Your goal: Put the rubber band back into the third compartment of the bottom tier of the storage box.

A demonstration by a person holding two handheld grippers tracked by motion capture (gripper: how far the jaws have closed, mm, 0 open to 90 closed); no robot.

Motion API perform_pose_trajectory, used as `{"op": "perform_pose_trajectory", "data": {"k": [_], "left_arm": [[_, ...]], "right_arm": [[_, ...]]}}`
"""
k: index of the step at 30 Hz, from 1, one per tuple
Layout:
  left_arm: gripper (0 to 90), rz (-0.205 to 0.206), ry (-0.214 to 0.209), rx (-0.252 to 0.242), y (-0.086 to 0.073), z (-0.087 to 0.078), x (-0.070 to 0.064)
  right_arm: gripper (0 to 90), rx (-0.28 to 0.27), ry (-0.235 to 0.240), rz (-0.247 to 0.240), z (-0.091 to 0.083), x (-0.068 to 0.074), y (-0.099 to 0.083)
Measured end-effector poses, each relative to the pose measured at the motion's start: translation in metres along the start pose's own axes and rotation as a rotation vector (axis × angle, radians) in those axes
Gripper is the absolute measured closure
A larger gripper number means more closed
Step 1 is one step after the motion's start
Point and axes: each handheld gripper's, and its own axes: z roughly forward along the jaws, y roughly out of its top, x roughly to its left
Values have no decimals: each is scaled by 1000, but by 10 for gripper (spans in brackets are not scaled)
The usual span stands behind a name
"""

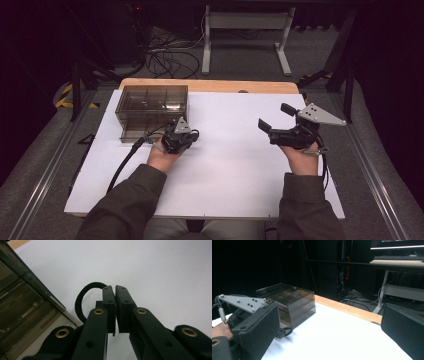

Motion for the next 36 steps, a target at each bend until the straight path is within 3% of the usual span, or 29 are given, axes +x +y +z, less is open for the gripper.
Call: {"op": "perform_pose_trajectory", "data": {"k": [25,36], "left_arm": [[867,-37,51,-57,1,-23,17],[866,-63,63,-54,-3,-28,25]], "right_arm": [[27,1,1,2,0,0,0],[27,0,3,-1,1,1,0]]}}
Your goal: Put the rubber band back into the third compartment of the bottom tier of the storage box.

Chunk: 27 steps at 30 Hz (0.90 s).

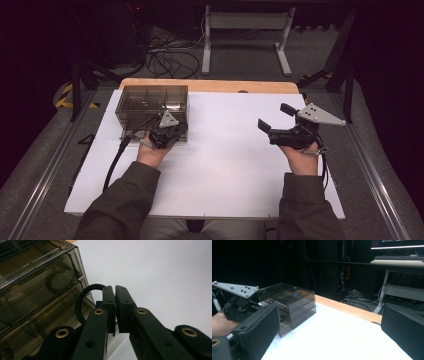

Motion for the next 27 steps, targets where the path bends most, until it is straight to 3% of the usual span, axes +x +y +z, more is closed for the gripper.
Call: {"op": "perform_pose_trajectory", "data": {"k": [27], "left_arm": [[859,-62,17,51,-15,14,15]], "right_arm": [[27,6,2,2,1,0,0]]}}
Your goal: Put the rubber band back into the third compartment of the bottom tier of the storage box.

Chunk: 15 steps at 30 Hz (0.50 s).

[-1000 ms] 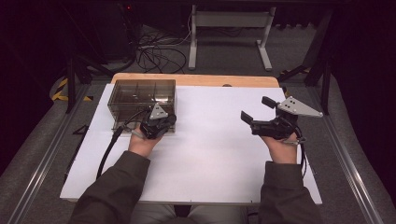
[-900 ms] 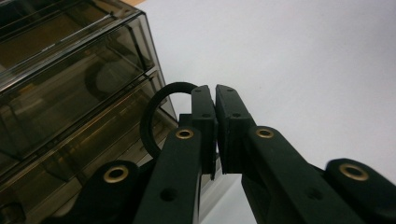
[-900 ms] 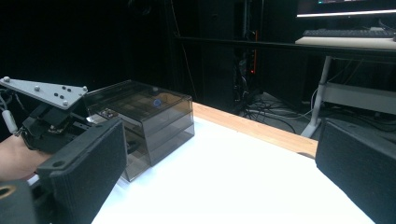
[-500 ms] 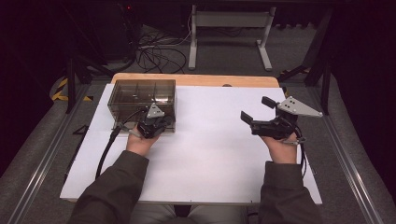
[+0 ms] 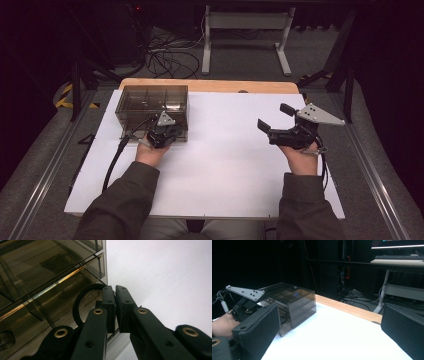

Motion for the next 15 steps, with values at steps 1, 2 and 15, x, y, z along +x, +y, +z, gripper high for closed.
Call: {"op": "perform_pose_trajectory", "data": {"k": [1,2,15], "left_arm": [[858,-3,-2,1,0,0,0],[858,-6,-1,0,0,1,0],[857,-12,0,16,-3,5,3]], "right_arm": [[27,0,0,-1,0,0,0],[28,0,-1,2,0,0,0],[27,6,0,1,1,1,0]]}}
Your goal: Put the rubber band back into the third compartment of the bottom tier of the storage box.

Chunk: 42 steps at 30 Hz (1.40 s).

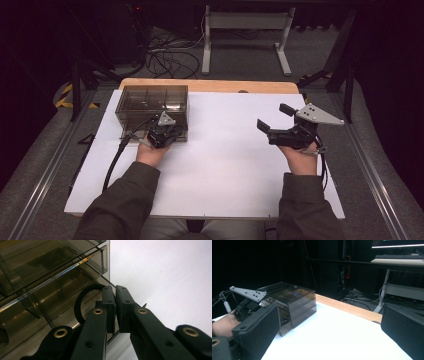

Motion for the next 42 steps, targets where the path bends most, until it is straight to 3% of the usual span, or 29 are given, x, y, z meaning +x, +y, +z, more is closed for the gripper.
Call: {"op": "perform_pose_trajectory", "data": {"k": [16,27,42], "left_arm": [[840,-19,7,2,-1,3,3],[790,-55,14,0,-1,3,6],[734,-55,22,-4,-1,2,6]], "right_arm": [[27,9,5,-5,3,0,-1],[27,11,5,0,4,0,-2],[27,9,4,-1,4,-1,-2]]}}
